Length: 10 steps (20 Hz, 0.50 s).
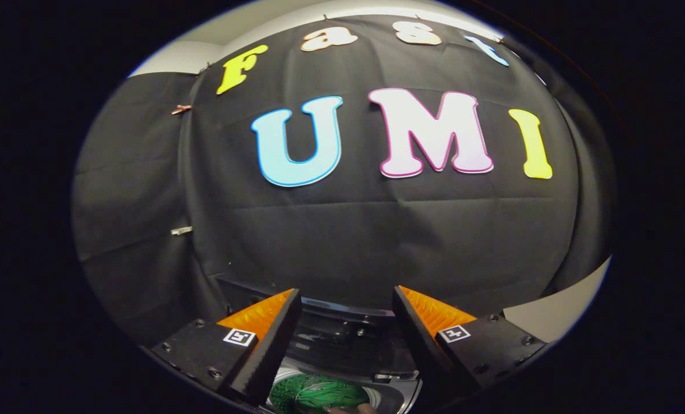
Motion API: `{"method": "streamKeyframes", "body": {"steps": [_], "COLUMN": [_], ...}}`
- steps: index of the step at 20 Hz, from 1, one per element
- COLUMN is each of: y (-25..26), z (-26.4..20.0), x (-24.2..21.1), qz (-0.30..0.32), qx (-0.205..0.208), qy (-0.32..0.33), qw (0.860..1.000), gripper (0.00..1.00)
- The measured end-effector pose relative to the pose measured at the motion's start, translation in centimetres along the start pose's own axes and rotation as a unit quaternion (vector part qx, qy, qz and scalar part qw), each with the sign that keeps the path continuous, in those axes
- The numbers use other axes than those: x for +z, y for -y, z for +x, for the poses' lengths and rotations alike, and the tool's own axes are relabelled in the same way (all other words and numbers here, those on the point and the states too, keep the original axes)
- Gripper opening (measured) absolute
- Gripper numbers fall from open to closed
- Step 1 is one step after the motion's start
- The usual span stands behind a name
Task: Put the clothes into the washing machine and then close the washing machine lid.
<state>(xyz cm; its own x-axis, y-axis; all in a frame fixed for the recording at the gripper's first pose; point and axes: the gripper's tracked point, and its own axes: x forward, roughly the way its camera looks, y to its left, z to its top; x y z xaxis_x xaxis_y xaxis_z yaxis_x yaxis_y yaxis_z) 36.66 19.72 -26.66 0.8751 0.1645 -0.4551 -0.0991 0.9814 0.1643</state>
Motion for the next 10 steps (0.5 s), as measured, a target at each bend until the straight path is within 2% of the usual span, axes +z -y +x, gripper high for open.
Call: {"method": "streamKeyframes", "body": {"steps": [6, 10], "y": [3.6, 3.9], "z": [2.5, 3.2], "x": [-1.1, -1.3], "qz": [0.019, 0.002], "qx": [-0.054, -0.063], "qy": [-0.032, -0.038], "qw": [0.998, 0.997], "gripper": [0.99, 0.99]}}
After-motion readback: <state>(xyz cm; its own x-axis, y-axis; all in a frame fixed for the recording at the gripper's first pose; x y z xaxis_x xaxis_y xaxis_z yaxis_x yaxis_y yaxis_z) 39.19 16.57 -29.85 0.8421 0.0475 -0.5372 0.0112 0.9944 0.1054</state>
